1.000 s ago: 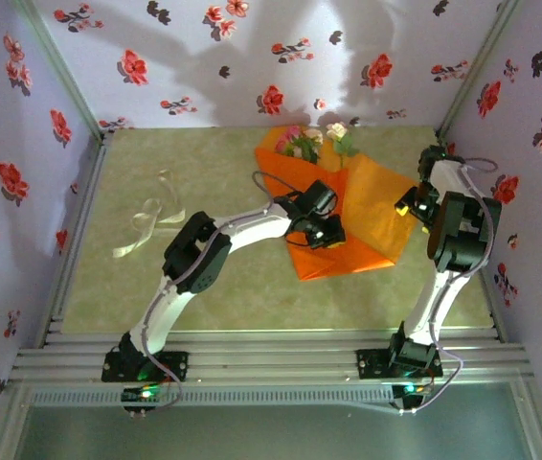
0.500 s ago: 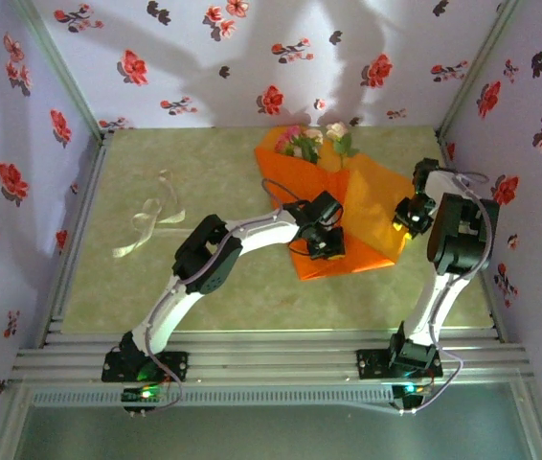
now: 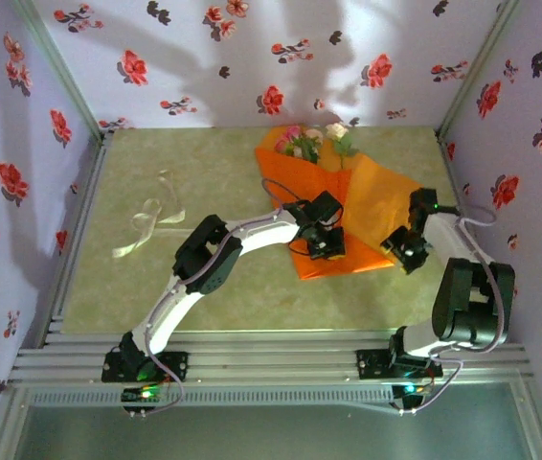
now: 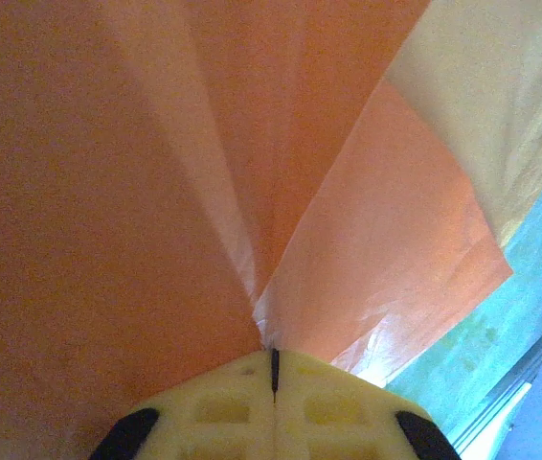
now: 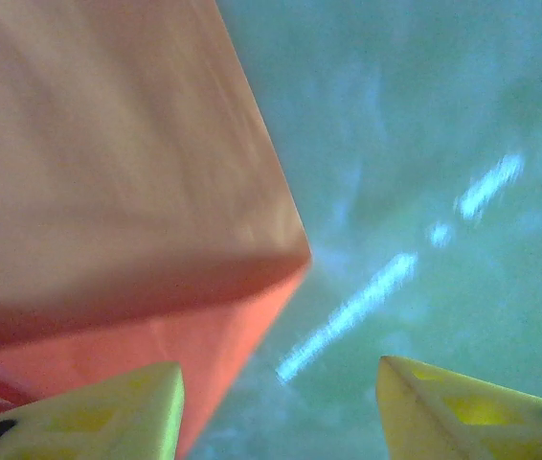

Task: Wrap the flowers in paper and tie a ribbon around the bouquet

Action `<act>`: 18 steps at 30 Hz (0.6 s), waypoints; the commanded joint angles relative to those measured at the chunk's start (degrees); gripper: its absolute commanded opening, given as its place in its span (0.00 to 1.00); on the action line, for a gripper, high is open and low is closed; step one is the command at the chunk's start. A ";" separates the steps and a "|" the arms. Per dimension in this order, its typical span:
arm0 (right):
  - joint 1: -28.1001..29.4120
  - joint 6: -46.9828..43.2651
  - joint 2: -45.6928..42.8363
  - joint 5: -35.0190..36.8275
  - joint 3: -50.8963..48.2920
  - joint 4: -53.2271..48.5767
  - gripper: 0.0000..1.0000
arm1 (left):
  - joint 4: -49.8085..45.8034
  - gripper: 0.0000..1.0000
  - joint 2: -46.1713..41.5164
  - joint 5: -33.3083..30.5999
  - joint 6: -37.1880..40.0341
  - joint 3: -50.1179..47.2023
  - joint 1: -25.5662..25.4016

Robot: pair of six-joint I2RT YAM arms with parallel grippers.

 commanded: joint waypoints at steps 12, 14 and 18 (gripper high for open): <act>-1.68 11.38 3.82 -4.69 -5.59 10.67 0.45 | -3.22 0.01 1.20 -0.23 2.61 0.21 0.12; -1.78 11.06 4.78 -4.42 -5.48 11.77 0.43 | -3.38 0.01 1.07 -0.22 2.82 0.12 0.11; -1.74 11.18 6.35 -3.15 -4.69 11.85 0.38 | -3.26 0.01 1.09 -0.03 2.88 -0.06 0.20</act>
